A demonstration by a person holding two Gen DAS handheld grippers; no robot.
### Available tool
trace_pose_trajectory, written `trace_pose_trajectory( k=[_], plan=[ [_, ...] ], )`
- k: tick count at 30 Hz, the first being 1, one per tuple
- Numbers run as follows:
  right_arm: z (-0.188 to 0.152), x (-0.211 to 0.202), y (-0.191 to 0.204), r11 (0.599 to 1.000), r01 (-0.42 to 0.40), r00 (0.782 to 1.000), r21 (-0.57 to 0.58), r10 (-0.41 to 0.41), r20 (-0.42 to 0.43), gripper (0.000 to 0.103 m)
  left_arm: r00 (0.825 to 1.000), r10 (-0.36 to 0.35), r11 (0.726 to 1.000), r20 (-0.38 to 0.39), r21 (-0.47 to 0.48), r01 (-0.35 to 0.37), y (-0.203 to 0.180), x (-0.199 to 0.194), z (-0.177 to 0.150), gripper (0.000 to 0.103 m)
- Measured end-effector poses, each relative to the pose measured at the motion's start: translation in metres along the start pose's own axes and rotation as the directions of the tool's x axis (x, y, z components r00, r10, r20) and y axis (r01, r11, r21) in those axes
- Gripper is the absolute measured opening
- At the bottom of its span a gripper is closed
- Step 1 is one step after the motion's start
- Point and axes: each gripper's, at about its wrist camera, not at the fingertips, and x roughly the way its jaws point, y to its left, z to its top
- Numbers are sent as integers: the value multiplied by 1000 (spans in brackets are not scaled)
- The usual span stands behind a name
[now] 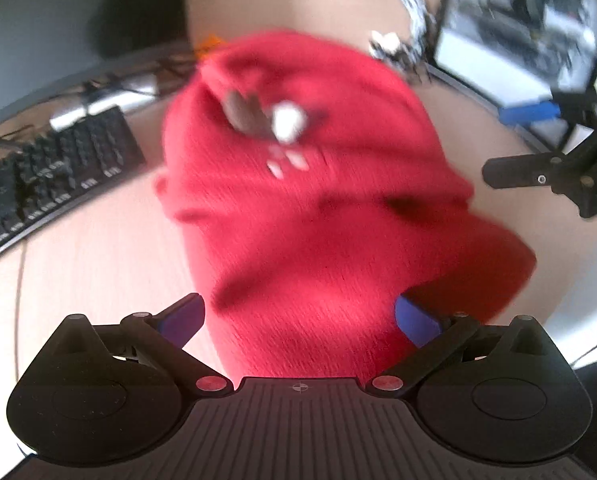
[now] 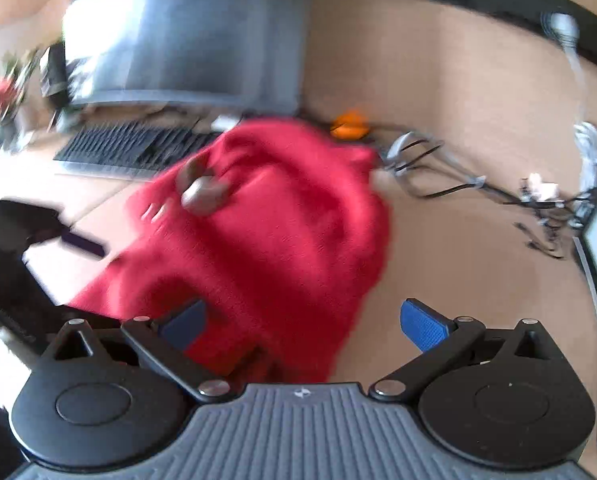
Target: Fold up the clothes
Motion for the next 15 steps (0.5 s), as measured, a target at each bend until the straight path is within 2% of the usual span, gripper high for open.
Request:
trace_pose_trajectory(
  k=[2, 4, 6, 8, 11, 14, 15],
  plan=[
    [-19, 19, 15, 996, 54, 995, -71, -60, -78, 103, 1000, -13, 1000, -3, 23, 13, -2, 0, -4, 103],
    [-31, 24, 17, 995, 81, 992, -67, -86, -87, 103, 998, -61, 998, 6, 12, 61, 4, -9, -1, 103],
    [-29, 23, 14, 995, 80, 992, -56, -85, -93, 103, 989, -139, 990, 51, -18, 140, 14, -27, 9, 103],
    [-23, 22, 14, 992, 70, 992, -105, -80, -94, 103, 973, -194, 979, 127, -34, 200, 23, -46, 22, 103],
    [-8, 12, 3, 989, 11, 997, -150, -22, -75, 103, 945, -184, 979, 269, -41, 202, 28, -67, 48, 103],
    [20, -2, -35, 997, -58, 998, -47, 59, 7, 103, 924, -178, 978, 338, -46, 205, 21, -56, 69, 103],
    [30, -6, -50, 997, -78, 996, -6, 78, 38, 103, 929, -170, 978, 328, -61, 201, 16, -44, 76, 103]
  ],
)
